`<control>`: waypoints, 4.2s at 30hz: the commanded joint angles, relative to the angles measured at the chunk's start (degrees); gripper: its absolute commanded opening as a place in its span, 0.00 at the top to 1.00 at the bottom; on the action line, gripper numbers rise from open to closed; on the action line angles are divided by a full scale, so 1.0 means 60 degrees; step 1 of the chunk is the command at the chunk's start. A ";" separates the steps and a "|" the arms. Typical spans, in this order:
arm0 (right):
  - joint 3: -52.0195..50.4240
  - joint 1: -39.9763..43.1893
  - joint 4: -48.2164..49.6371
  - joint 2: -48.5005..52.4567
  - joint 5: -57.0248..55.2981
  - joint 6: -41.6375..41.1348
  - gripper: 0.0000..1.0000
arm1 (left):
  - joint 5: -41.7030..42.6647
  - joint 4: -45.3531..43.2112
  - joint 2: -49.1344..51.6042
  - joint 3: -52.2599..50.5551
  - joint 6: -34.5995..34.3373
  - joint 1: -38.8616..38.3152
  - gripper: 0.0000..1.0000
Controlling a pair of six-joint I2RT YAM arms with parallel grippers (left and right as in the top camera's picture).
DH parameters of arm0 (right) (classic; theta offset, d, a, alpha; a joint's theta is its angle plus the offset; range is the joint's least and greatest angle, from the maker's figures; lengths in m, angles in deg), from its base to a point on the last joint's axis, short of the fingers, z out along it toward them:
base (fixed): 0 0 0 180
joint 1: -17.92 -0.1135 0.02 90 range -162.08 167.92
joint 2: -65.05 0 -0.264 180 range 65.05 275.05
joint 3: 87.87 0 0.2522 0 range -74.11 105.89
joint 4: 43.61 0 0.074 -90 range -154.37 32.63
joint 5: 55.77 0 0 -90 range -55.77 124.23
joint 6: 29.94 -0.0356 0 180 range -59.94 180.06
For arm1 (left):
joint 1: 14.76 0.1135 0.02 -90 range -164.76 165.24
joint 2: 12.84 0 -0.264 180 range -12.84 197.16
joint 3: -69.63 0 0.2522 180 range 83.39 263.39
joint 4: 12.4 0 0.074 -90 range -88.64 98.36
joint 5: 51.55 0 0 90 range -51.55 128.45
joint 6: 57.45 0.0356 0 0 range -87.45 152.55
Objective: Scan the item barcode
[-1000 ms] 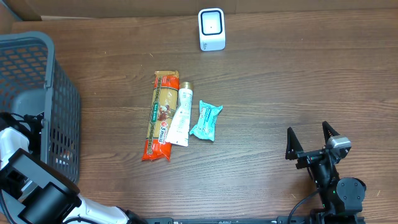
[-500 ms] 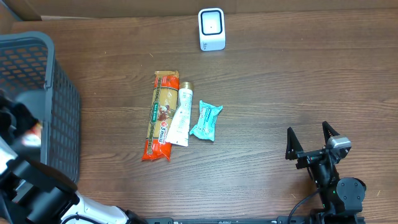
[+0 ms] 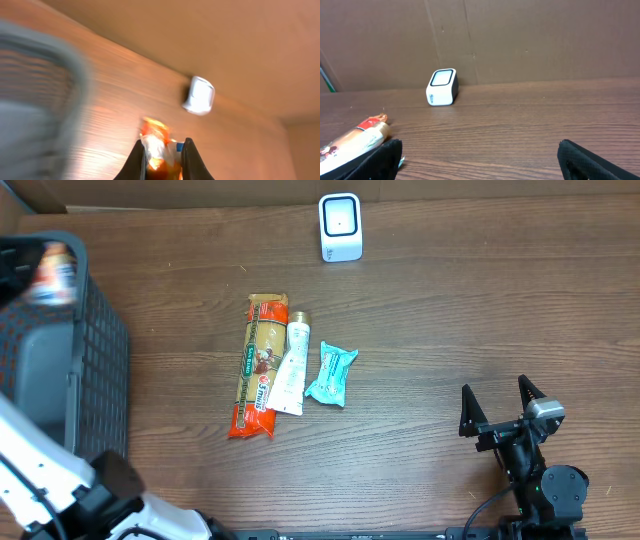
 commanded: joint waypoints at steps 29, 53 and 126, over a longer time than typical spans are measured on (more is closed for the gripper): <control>-0.0102 -0.0080 0.0033 -0.0113 -0.0087 -0.0022 0.00 | -0.4790 -0.6772 -0.0317 -0.9413 -0.2605 -1.2094 0.96; -0.0102 -0.0080 0.0033 -0.0113 -0.0087 -0.0022 0.00 | -0.5023 -0.8113 0.0827 -1.0688 -0.3570 -1.2688 0.94; -0.0102 -0.0080 0.0033 -0.0113 -0.0087 -0.0022 0.00 | -0.8029 0.0000 -0.2175 -0.3614 -0.0259 -0.7151 0.00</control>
